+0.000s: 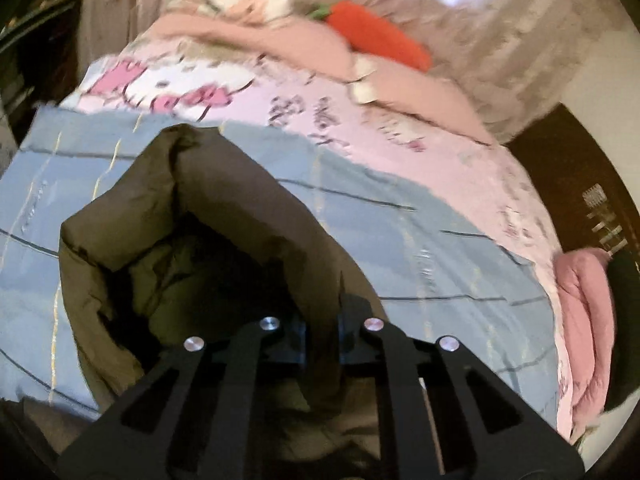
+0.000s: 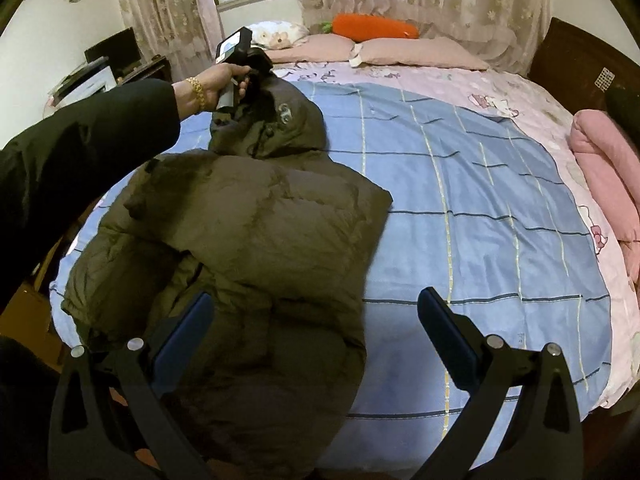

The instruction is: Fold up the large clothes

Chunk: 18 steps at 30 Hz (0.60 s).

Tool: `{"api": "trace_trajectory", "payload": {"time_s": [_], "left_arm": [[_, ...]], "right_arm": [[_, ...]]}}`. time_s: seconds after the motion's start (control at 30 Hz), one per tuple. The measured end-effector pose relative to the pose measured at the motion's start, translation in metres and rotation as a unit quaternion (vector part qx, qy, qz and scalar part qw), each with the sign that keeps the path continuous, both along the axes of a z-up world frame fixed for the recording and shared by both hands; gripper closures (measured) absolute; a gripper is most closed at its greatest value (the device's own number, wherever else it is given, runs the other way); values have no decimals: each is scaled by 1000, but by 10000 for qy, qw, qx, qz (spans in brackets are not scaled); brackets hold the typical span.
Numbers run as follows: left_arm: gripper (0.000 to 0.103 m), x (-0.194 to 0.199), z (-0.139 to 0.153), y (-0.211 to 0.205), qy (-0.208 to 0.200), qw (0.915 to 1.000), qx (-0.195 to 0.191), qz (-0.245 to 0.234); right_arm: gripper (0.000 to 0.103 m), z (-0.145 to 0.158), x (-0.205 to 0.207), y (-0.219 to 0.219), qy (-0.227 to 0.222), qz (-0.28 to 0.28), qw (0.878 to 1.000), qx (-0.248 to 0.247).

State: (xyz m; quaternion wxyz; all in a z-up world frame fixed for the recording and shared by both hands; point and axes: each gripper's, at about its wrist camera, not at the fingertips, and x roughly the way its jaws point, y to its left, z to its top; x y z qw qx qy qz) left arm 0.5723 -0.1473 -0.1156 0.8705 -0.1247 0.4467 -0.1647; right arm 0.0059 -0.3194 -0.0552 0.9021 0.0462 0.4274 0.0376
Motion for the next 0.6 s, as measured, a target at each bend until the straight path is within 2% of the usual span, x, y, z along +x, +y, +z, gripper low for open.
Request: {"api": "trace_trajectory", "payload": {"time_s": [0.13, 0.2, 0.3, 0.47, 0.6], "left_arm": [[93, -52, 38, -10, -487, 9976, 492, -81], [93, -91, 63, -20, -914, 9921, 812, -262], [93, -160, 95, -34, -1411, 9828, 1084, -498], [93, -285, 125, -55, -2015, 9677, 1344, -703], [93, -368, 125, -56, -2133, 9673, 1227, -617]], "right_arm": [[1, 19, -10, 5, -292, 75, 9995, 53], [1, 28, -16, 4, -411, 74, 9990, 159], [1, 38, -23, 4, -542, 78, 9981, 282], [1, 58, -36, 0, -859, -17, 9956, 361], [1, 68, -44, -11, -1041, -216, 9935, 417]]}}
